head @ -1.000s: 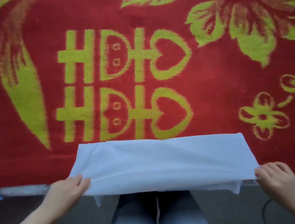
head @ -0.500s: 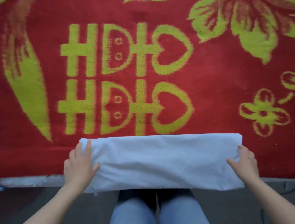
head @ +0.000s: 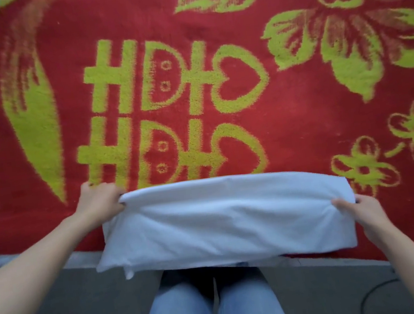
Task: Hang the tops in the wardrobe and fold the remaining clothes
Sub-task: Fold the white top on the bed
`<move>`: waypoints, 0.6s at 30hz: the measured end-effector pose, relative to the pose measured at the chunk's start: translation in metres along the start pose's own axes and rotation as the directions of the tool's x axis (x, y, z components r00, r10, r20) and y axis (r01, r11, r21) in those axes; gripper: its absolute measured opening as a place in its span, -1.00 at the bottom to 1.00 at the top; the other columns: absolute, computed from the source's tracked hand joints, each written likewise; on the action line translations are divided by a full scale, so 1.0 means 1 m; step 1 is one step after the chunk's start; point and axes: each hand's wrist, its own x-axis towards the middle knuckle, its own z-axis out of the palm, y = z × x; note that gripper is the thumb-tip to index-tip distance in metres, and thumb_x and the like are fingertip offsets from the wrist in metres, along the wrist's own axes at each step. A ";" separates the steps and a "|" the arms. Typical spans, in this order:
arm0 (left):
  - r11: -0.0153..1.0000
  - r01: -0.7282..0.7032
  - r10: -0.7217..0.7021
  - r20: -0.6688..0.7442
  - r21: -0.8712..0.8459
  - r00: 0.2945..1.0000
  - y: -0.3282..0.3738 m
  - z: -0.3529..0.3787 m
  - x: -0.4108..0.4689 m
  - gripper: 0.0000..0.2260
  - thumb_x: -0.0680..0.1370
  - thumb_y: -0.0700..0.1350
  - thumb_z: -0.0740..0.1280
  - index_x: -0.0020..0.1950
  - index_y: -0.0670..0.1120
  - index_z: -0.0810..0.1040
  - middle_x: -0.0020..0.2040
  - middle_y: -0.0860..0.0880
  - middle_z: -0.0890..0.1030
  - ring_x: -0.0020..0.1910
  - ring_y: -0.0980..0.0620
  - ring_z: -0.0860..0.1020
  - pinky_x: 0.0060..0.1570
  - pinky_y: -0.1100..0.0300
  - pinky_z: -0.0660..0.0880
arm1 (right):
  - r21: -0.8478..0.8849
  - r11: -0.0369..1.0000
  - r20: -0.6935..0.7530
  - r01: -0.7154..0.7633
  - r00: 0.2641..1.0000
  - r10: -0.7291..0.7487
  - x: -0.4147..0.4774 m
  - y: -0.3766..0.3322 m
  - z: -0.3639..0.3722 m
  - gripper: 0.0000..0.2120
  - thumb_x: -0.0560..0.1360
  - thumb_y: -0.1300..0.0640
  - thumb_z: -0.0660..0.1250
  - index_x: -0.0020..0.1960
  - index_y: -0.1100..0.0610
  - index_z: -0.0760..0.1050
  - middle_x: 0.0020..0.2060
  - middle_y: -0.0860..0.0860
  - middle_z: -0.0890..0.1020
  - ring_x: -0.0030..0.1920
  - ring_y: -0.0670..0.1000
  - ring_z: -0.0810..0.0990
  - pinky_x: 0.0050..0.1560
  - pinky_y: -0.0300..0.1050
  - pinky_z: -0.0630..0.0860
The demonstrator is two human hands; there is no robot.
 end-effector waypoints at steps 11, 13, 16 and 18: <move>0.974 0.136 -0.186 -0.292 -0.181 0.938 0.037 -0.027 0.028 -0.30 0.47 0.02 0.39 0.52 -0.07 0.14 0.50 -0.26 0.10 0.45 -0.22 0.12 0.31 -0.16 0.15 | 0.026 0.996 -0.076 0.087 0.994 -0.084 0.056 -0.043 0.006 -0.46 0.48 0.17 0.39 0.38 0.27 0.28 0.22 0.19 0.50 0.18 0.16 0.51 0.09 -0.02 0.45; 0.988 0.085 -0.117 -0.273 -0.127 0.955 0.049 -0.006 0.011 -0.31 0.44 0.00 0.42 0.50 -0.08 0.21 0.50 -0.26 0.12 0.45 -0.24 0.16 0.31 -0.17 0.17 | -0.099 0.992 -0.093 0.080 0.992 -0.089 0.057 -0.030 0.011 -0.43 0.44 0.14 0.44 0.33 0.29 0.29 0.25 0.25 0.48 0.23 0.24 0.47 0.22 0.14 0.41; 0.996 -0.045 0.024 -0.254 -0.077 0.967 0.064 0.023 -0.019 -0.30 0.17 -0.12 0.62 0.28 -0.19 0.53 0.30 -0.37 0.43 0.23 -0.36 0.46 0.08 -0.28 0.42 | -0.142 0.988 -0.130 0.064 0.988 -0.083 0.057 -0.022 0.016 -0.40 0.37 0.14 0.50 0.27 0.32 0.31 0.22 0.27 0.48 0.24 0.26 0.45 0.25 0.25 0.36; 0.996 -0.080 0.070 -0.230 -0.033 0.971 0.070 0.040 -0.035 -0.28 0.01 -0.14 0.66 0.15 -0.21 0.62 0.18 -0.38 0.52 0.08 -0.37 0.55 -0.07 -0.30 0.48 | -0.137 0.990 -0.146 0.029 0.988 -0.050 0.057 -0.023 0.019 -0.42 0.34 0.19 0.52 0.23 0.35 0.34 0.19 0.29 0.49 0.20 0.27 0.47 0.19 0.25 0.40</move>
